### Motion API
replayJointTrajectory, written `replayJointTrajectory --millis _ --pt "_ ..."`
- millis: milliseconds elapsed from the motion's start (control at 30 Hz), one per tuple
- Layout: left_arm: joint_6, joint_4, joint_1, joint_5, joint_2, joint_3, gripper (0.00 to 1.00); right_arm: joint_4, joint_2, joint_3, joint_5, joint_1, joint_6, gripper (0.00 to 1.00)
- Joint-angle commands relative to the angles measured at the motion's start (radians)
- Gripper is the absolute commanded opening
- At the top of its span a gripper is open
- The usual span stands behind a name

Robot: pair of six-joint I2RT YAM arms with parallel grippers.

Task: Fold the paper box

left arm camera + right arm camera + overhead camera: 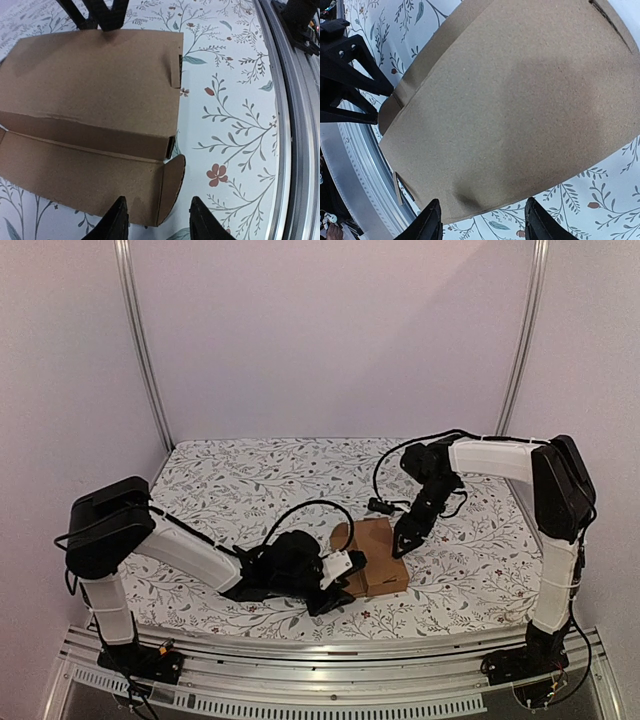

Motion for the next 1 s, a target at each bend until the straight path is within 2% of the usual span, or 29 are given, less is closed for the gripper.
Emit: replayJointTrajectory --millis 0,167,333,667,967 --pt "0.023 0.036 -0.002 0.019 0.060 0.047 0.36 0.001 -0.046 -0.016 -0.012 0.002 -0.027 0.54" --pt "0.029 0.007 -0.002 0.009 0.088 0.078 0.19 0.001 -0.044 -0.017 -0.014 0.002 -0.030 0.54" --pt "0.012 0.006 -0.002 0.033 0.100 0.095 0.10 0.000 -0.040 -0.018 -0.019 0.002 -0.033 0.55" --pt "-0.005 -0.059 0.006 0.068 0.133 0.166 0.00 -0.006 -0.013 -0.018 -0.058 0.004 -0.030 0.54" --pt "-0.026 -0.150 0.013 0.038 0.145 0.250 0.00 -0.003 0.014 -0.020 -0.055 0.006 -0.018 0.52"
